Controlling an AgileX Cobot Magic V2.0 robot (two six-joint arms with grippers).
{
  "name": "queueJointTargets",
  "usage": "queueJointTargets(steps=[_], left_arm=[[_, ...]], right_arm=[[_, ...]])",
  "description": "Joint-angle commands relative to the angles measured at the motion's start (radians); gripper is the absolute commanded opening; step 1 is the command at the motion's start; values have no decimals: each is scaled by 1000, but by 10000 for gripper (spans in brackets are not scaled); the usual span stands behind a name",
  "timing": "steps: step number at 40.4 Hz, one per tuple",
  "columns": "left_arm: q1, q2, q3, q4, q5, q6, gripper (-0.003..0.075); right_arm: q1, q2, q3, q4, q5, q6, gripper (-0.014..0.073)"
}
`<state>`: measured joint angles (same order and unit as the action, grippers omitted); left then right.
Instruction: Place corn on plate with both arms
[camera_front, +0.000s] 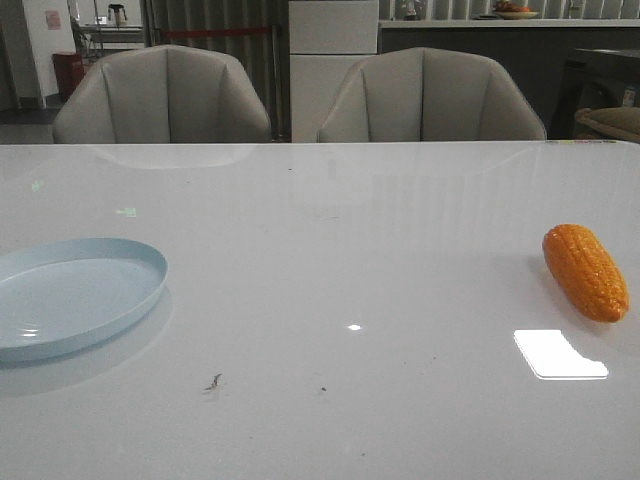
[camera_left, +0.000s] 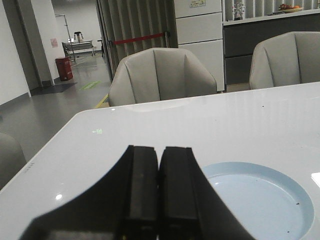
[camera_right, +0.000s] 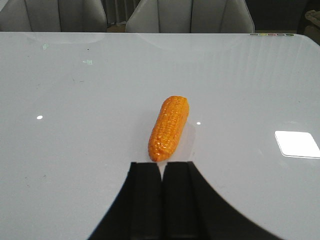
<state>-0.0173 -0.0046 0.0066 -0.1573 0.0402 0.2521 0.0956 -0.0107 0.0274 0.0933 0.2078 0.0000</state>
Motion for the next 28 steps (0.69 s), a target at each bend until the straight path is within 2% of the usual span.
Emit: queueJointTargets(steps=[1, 11, 15, 22, 28], left_arm=[[1, -15, 2, -7, -94, -2, 90], [1, -15, 2, -7, -98, -2, 90], [1, -15, 2, -7, -161, -2, 90], [1, -15, -29, -7, -362, -4, 90], [1, -15, -147, -7, -336, -7, 90]], right_arm=[[0, -22, -15, -3, -84, 0, 22], [0, -22, -15, -3, -97, 0, 22], [0, -22, -15, -3, -132, 0, 22], [0, -22, -15, 2, -275, 0, 22], [0, -22, -37, 34, -514, 13, 22]])
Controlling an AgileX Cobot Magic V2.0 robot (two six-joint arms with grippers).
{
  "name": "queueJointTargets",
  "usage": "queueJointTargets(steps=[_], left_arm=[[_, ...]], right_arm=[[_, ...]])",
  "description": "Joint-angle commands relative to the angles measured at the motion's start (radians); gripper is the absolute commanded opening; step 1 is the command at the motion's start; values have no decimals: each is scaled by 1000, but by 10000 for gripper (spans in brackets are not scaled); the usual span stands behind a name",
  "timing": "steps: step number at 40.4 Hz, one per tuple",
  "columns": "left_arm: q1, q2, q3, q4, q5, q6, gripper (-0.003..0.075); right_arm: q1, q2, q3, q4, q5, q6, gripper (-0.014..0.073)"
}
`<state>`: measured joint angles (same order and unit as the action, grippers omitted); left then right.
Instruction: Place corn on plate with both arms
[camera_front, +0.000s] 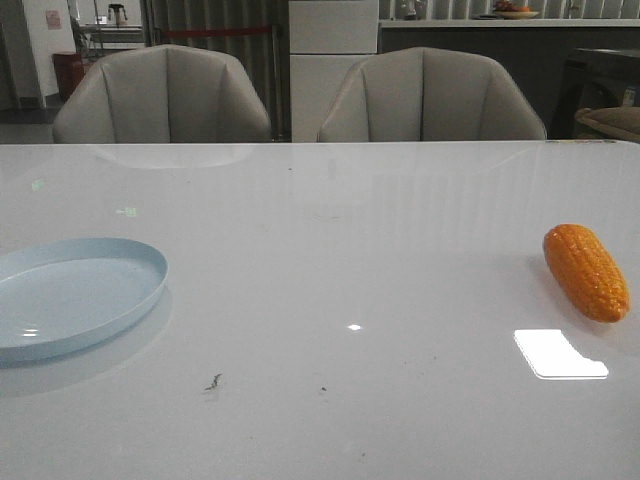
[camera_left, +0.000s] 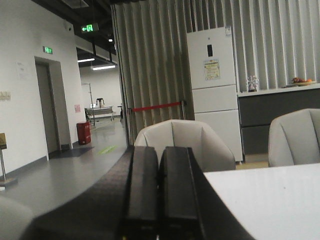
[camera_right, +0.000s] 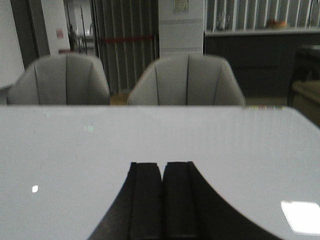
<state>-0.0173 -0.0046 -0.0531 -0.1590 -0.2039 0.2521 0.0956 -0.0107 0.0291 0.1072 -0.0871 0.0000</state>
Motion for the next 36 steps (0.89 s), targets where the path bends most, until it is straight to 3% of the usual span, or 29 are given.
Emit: queueJointTargets(steps=[1, 3, 8, 16, 23, 31, 36], left_arm=[[1, -15, -118, -5, -84, -7, 90], [1, -13, -199, 11, -35, -7, 90], [1, 65, -428, 65, 187, -7, 90], [1, 320, -675, 65, 308, -7, 90], [1, 511, -705, 48, 325, -7, 90], [1, 720, -697, -109, 545, -7, 90], [1, 821, -697, -123, 647, -7, 90]], right_arm=[[0, -22, -54, 26, -240, 21, 22], [0, -22, -130, 27, -232, 37, 22], [0, 52, -427, 27, -34, 35, 22], [0, 337, -724, 23, 104, 34, 22], [0, 544, -751, 23, 147, 34, 22], [0, 759, -751, 24, 404, 34, 22], [0, 850, -751, 35, 509, 34, 22]])
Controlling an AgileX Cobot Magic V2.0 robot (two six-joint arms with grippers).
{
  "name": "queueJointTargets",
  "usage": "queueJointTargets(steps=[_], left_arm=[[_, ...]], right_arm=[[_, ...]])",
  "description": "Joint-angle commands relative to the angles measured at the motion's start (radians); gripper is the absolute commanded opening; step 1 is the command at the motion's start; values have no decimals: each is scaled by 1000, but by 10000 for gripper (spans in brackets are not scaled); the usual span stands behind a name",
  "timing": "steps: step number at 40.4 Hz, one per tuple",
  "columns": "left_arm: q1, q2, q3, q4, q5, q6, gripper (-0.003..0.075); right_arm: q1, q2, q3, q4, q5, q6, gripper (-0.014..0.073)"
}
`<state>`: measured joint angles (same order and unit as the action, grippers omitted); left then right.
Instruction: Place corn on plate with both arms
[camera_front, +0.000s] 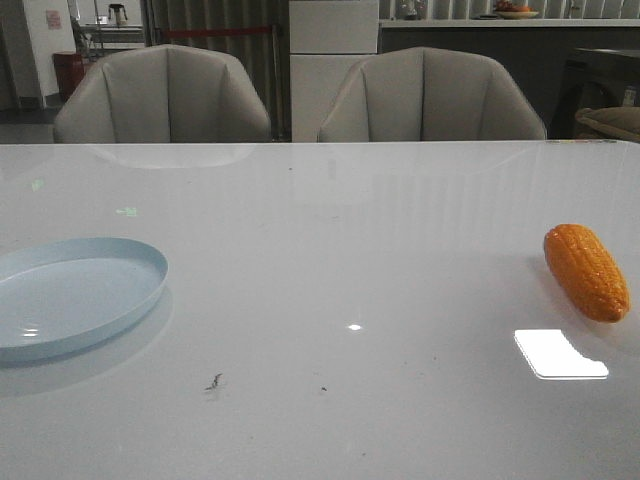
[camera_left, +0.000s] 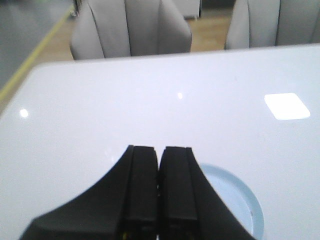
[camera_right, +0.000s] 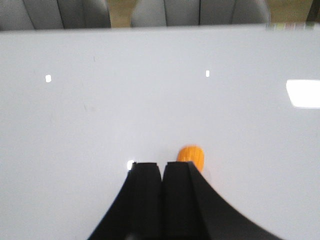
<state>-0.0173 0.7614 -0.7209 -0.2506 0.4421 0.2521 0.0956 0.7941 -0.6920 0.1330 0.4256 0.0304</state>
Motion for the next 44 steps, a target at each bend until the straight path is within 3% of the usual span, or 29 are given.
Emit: queueJointTargets(steps=[1, 7, 11, 18, 22, 31, 44], left_arm=[[1, 74, -29, -30, 14, -7, 90], [1, 191, -29, -10, 65, -2, 132], [1, 242, -29, 6, 65, -2, 229], [1, 293, -29, 8, -8, -2, 443], [1, 315, -31, 6, -18, -5, 459], [49, 458, -119, 6, 84, -56, 456], [77, 817, -430, 6, 364, -58, 456]], right_arm=[[0, 63, -30, 10, 14, 3, 22], [0, 145, -30, 10, 44, 3, 36], [0, 172, -30, 9, 41, 3, 115], [0, 198, -30, 9, 42, 0, 435], [0, 199, -30, 9, 43, 0, 525], [0, 199, -30, 10, 52, 0, 526], [0, 199, -30, 10, 71, 0, 526]])
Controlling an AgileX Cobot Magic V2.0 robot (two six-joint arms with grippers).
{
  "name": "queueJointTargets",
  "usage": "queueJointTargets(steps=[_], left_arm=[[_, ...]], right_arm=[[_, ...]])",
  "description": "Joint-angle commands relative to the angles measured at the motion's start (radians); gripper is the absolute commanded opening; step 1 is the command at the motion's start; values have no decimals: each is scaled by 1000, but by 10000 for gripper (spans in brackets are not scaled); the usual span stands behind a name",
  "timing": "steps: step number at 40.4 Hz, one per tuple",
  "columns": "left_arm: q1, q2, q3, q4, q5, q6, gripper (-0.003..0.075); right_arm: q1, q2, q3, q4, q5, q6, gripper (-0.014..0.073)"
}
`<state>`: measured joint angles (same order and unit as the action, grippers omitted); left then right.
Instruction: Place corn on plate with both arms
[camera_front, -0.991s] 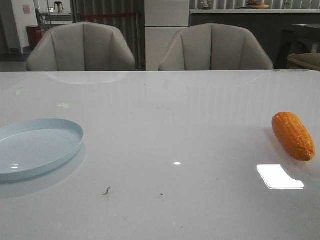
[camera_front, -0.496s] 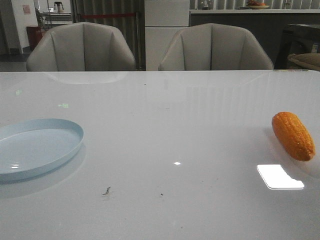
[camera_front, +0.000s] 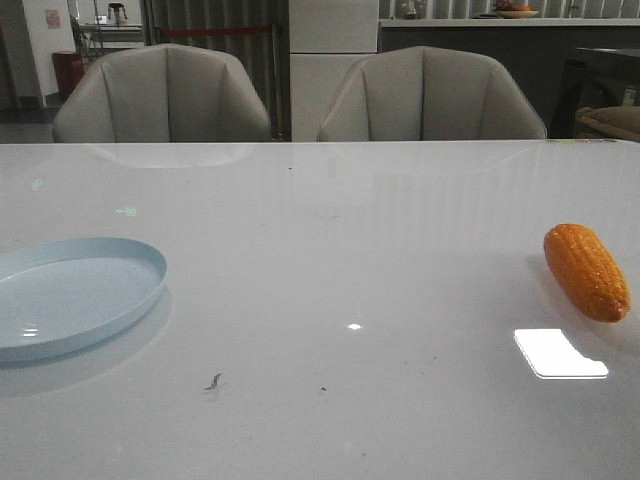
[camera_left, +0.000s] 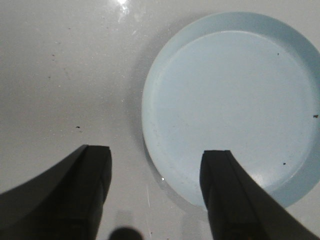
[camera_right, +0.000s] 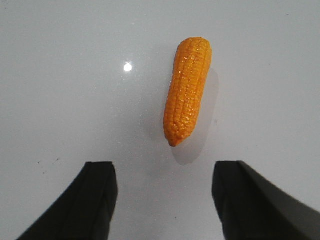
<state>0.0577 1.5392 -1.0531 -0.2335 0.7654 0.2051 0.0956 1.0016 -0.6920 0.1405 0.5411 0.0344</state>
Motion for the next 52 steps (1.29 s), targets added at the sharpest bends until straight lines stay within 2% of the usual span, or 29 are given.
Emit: queueJointTargets(steps=[1, 12, 31, 35, 44, 52], left_arm=[[2, 60, -124, -11, 49, -11, 456], [2, 256, -270, -9, 47, -11, 456], [2, 386, -277, -9, 20, -11, 450], [2, 393, -277, -9, 20, -11, 374], [2, 422, -277, -9, 28, -11, 92], [2, 428, -288, -16, 47, -11, 90]], right_arm=[[0, -9, -30, 3, -43, -4, 526], [0, -9, -30, 4, -42, -4, 526], [0, -9, -30, 4, -45, -4, 526], [0, -9, -30, 4, -53, -4, 526], [0, -9, -30, 4, -62, -4, 526], [0, -9, -30, 4, -71, -4, 526]])
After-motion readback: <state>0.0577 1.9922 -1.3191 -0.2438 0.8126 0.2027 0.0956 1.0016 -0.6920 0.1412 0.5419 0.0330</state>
